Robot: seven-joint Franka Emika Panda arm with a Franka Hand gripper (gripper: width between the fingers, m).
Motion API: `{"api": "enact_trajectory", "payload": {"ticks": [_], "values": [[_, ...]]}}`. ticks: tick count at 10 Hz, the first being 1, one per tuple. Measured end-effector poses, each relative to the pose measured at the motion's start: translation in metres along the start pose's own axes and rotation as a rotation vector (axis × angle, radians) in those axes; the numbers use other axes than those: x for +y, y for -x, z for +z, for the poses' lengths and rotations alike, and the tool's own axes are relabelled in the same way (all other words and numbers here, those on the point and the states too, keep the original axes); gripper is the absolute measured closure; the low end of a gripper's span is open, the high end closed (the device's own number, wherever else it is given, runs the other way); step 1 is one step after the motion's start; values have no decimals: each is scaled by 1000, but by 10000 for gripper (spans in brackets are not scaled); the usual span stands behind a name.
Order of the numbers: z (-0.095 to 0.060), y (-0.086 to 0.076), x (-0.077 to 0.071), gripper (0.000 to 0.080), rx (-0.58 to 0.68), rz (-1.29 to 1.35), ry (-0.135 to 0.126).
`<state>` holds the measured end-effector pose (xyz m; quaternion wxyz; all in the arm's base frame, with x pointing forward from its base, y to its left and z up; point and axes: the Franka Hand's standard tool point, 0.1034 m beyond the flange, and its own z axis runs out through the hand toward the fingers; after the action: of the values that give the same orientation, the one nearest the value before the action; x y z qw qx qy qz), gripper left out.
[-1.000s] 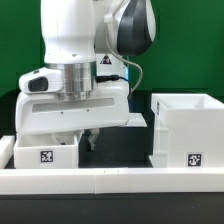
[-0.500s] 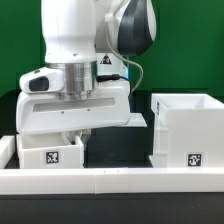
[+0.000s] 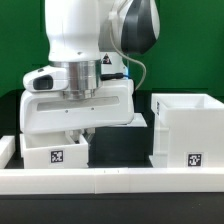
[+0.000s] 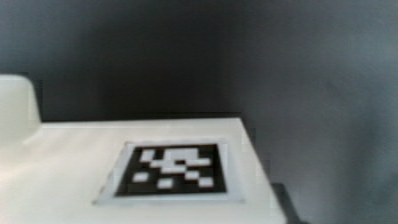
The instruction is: Assemble drawer
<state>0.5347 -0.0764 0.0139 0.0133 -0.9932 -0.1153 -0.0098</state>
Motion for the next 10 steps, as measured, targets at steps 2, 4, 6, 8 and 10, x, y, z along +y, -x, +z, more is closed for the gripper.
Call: {"api": "enact_trajectory", "payload": {"ticks": [2,4,6,8,10], "values": [[-16,-8,-14,758,-23,-110,-3],[-22,-12,-16,758,-49,-175,-15],[-19,-10,-16,758,-52,-189,-17],[-19,-8,-14,758,-56,-355,-17],[-19,-7,-15,758,-67,-559,-11]]}}
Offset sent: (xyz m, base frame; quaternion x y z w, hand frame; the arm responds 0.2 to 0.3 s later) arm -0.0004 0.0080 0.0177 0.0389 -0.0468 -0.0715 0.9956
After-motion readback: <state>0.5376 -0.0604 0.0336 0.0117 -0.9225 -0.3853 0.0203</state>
